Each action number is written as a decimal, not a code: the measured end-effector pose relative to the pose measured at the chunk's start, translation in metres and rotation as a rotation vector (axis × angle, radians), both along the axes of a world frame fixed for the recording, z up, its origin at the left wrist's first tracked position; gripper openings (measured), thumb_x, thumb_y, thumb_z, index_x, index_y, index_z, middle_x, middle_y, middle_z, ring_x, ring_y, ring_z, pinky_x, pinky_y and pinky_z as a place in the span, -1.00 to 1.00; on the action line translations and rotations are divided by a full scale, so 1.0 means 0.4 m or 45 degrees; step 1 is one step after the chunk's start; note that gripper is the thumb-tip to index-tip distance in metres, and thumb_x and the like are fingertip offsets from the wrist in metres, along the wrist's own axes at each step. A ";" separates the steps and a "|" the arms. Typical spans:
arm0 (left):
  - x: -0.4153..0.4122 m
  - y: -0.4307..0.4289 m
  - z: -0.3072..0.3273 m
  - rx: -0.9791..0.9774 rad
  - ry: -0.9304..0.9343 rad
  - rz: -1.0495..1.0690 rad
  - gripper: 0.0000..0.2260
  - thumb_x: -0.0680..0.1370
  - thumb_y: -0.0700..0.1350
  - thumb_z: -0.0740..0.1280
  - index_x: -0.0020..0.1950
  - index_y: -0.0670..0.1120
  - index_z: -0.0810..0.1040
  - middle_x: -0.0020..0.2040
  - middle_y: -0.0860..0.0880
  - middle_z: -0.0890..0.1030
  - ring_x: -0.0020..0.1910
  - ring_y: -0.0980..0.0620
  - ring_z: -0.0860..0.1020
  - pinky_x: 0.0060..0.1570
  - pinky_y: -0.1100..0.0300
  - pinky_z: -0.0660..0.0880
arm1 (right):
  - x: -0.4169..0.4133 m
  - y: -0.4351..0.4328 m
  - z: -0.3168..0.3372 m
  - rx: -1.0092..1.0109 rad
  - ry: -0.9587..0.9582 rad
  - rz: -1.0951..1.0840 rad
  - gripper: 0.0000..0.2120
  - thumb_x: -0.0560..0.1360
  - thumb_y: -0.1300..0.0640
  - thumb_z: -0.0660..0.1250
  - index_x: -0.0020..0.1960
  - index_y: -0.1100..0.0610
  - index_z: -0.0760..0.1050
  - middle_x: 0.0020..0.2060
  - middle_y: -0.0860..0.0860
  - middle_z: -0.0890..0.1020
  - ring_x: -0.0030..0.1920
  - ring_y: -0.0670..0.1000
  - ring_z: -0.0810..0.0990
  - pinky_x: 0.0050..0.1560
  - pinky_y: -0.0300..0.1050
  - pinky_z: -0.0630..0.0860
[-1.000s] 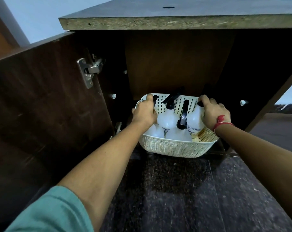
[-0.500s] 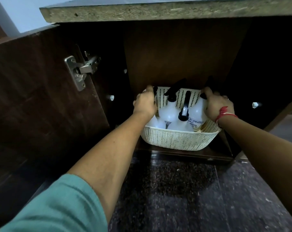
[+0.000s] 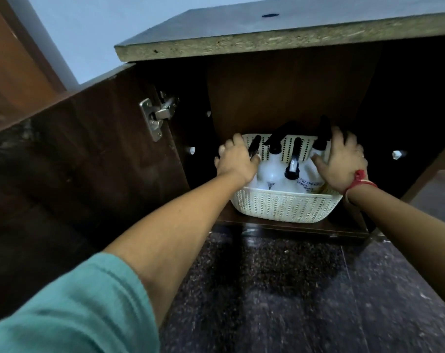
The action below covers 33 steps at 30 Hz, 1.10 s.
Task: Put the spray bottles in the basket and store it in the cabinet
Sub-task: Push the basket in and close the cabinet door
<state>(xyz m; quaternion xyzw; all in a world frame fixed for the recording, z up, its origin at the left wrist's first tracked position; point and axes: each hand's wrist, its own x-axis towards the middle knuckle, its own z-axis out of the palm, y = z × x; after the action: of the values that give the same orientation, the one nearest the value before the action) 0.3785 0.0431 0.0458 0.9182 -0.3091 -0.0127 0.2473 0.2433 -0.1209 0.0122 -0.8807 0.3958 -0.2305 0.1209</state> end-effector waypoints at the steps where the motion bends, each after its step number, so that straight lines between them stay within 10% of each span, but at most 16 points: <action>1: -0.017 0.012 -0.005 0.003 -0.017 -0.024 -0.51 0.52 0.05 0.30 0.34 -0.17 0.25 0.31 -0.19 0.38 0.32 -0.17 0.31 0.23 -0.06 0.34 | -0.008 0.019 0.009 -0.019 -0.054 0.018 -0.27 0.49 -0.07 0.30 0.53 0.07 0.03 0.41 0.29 0.25 0.35 0.37 0.30 0.25 0.28 0.35; 13: -0.210 0.277 0.118 0.003 -0.352 -0.177 -0.38 0.48 0.12 0.32 0.41 -0.15 0.22 0.41 -0.14 0.29 0.50 -0.16 0.03 0.45 -0.06 0.02 | -0.104 0.399 0.166 0.055 -0.206 0.432 -0.38 0.51 -0.09 0.27 0.48 0.11 0.19 0.36 0.15 0.33 0.36 0.18 0.31 0.30 0.12 0.31; 21: -0.277 0.502 0.371 -0.121 -0.790 -0.187 -0.50 0.46 -0.13 0.31 0.39 -0.14 0.30 0.41 -0.19 0.31 0.48 -0.21 0.11 0.42 -0.04 0.15 | -0.084 0.634 0.358 0.026 -0.473 0.822 -0.53 0.55 0.05 0.13 0.43 0.16 0.28 0.32 0.12 0.39 0.39 0.08 0.30 0.37 -0.15 0.14; 33: -0.259 0.794 0.557 0.324 -0.736 0.140 -0.36 0.45 0.15 0.24 0.45 -0.08 0.16 0.44 -0.10 0.26 0.38 -0.15 0.31 0.24 -0.17 0.34 | 0.060 0.849 0.546 -0.029 -0.380 1.107 -0.46 0.53 -0.03 0.17 0.49 0.02 0.20 0.45 0.15 0.26 0.47 0.21 0.18 0.43 0.19 0.20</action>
<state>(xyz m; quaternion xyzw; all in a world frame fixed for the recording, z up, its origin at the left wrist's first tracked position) 0.2748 0.3606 0.2688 0.9227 -0.3123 0.2235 0.0327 0.2675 0.2189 0.2305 -0.9234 -0.0349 -0.2870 0.2525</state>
